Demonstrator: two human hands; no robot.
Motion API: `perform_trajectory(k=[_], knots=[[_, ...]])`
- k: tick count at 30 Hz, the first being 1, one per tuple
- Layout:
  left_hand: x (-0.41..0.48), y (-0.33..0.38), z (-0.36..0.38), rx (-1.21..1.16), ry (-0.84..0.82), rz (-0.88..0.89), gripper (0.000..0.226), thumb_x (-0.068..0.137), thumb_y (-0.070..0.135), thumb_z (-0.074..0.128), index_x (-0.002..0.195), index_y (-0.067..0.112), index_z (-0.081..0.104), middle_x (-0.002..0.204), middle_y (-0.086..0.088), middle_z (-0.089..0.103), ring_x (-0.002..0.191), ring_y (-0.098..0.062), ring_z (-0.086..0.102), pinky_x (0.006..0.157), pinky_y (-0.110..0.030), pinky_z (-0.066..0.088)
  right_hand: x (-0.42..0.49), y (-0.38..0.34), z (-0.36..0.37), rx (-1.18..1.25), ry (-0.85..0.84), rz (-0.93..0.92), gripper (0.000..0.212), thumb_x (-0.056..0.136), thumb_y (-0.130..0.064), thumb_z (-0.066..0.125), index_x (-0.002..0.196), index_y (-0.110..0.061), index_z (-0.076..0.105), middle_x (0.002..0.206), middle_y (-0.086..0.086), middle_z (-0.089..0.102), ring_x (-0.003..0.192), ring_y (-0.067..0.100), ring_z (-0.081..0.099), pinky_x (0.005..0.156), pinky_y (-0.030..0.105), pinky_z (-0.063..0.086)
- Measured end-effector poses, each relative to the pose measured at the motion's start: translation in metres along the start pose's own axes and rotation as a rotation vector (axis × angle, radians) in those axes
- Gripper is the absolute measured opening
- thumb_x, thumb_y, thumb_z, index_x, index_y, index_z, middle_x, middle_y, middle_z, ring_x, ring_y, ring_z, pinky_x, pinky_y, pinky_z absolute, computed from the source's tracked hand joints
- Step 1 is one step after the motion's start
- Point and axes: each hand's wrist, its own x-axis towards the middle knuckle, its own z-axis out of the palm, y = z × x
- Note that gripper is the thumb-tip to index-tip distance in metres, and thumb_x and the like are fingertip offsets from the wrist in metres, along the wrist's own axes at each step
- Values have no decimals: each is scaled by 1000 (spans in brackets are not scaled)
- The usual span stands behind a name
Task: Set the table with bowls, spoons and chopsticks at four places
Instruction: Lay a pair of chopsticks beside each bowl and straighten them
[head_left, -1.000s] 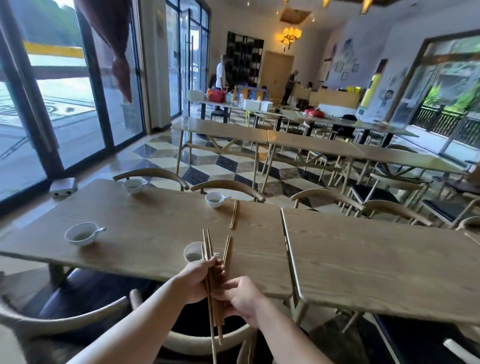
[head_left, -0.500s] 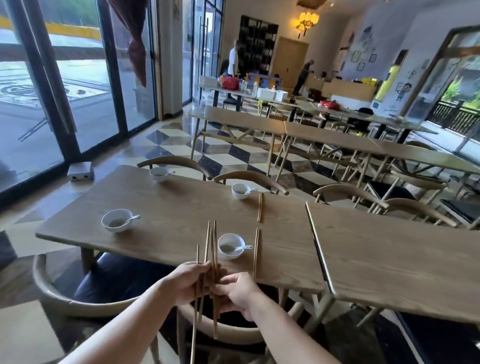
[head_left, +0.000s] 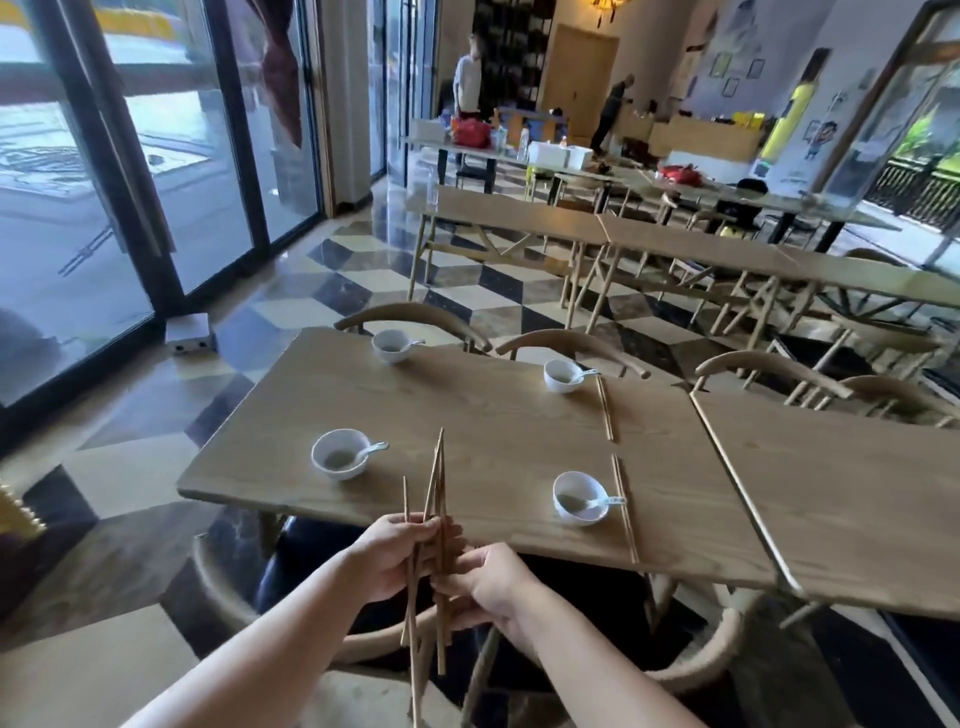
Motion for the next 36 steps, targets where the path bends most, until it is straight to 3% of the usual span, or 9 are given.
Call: perform_trajectory(k=[7,12,19,21,24,26,29,32,36], knots=[[24,26,-46,-94,88,-37,27,105,6,41,103,-10,63,84,-25,73,72,-32,75,61,-38,62,57,-9,26,-11,32,60,6,82,-5,75,87,-3,72,69,8,72,74,26,73,77,52,60],[64,44,-75,-87,205,-88,27,106,9,40,108,-12,58,93,-29,73,82,-38,74,68,-43,63,112,-17,18,65,98,141,24,77,-2,80,93,-5,62,66,10,74,65,25,74,60,43,61],[128,89,-115,75,226,-233,21,105,10,44,106,-2,61,96,-22,75,81,-33,75,64,-42,63,218,-37,12,173,118,172,29,73,7,80,93,-2,60,65,8,73,62,23,73,57,37,61],[145,100,-119,238,177,-320,21,104,11,47,99,3,65,95,-18,76,87,-30,75,72,-44,62,248,-46,11,184,198,139,26,72,3,83,89,-4,65,66,4,74,62,17,72,63,32,61],[171,110,-120,305,134,-405,18,101,7,51,95,-1,65,85,-19,74,80,-32,74,74,-47,62,287,-60,4,208,313,106,27,67,-5,87,83,-12,67,81,6,73,75,21,69,86,38,57],[186,115,-116,279,165,-427,17,101,6,50,95,-4,62,89,-24,74,78,-33,74,69,-46,63,306,-68,-3,273,333,114,24,68,-3,86,86,-3,69,83,10,73,77,24,67,91,44,55],[205,120,-111,257,205,-445,24,103,7,46,96,-9,61,91,-28,73,82,-35,73,75,-47,61,319,-75,-13,354,380,165,41,70,0,84,105,11,67,96,21,72,85,30,66,97,55,51],[220,127,-103,179,184,-480,28,105,6,41,97,-12,61,89,-27,71,83,-34,71,70,-42,62,322,-75,-17,365,376,179,39,72,3,81,106,13,65,95,23,71,83,31,66,93,57,53],[226,129,-94,179,181,-511,30,105,5,41,116,-18,58,110,-31,68,83,-34,69,64,-40,63,312,-70,-16,380,387,198,30,76,5,78,103,9,66,87,19,70,72,30,69,81,48,60]])
